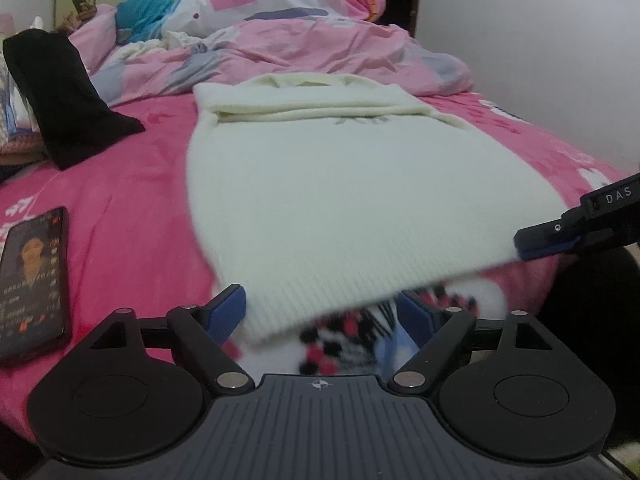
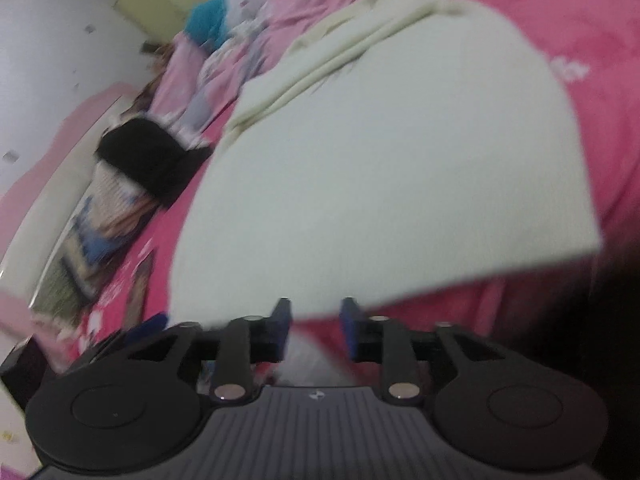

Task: Fold clothes
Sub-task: 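Close the right gripper on the sweater side edge near the hem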

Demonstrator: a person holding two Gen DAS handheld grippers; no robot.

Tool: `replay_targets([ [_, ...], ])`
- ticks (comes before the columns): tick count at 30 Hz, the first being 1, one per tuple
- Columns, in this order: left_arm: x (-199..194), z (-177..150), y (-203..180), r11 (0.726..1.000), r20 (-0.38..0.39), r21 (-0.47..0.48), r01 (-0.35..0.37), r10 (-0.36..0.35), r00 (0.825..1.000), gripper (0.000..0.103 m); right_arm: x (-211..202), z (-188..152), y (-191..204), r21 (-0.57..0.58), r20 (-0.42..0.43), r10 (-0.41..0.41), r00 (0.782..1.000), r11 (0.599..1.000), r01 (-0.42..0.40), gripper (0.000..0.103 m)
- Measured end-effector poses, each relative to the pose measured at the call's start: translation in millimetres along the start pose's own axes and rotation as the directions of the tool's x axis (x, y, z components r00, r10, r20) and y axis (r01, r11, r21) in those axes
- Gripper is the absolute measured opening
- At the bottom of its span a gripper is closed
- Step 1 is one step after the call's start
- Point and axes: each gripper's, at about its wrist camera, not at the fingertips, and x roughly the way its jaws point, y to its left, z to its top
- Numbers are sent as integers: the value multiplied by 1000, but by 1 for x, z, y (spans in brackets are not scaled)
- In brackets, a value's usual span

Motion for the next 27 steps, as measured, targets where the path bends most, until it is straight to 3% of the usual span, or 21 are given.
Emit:
replay_targets([
  [5, -20, -6, 13, 996, 12, -82, 24, -23, 1000, 86, 2, -14, 23, -69, -16, 80, 997, 994, -81, 45],
  [9, -22, 0, 28, 982, 45, -186, 39, -31, 999, 85, 25, -12, 20, 59, -13, 207, 978, 977, -206, 45],
  [12, -13, 3, 39, 962, 52, -269, 54, -41, 998, 83, 46, -13, 10, 203, -9, 306, 952, 933, -298, 46],
  [18, 4, 5, 49, 939, 13, -341, 40, -38, 999, 69, 77, -23, -8, 406, 22, 374, 927, 844, -350, 46],
  [21, 4, 6, 50, 938, 15, -346, 32, -29, 999, 62, 83, -27, -10, 440, 44, 379, 924, 823, -359, 46],
  [27, 5, 8, 53, 931, 14, -363, 26, -23, 1000, 36, 90, -31, -15, 505, 72, 389, 918, 780, -370, 46],
])
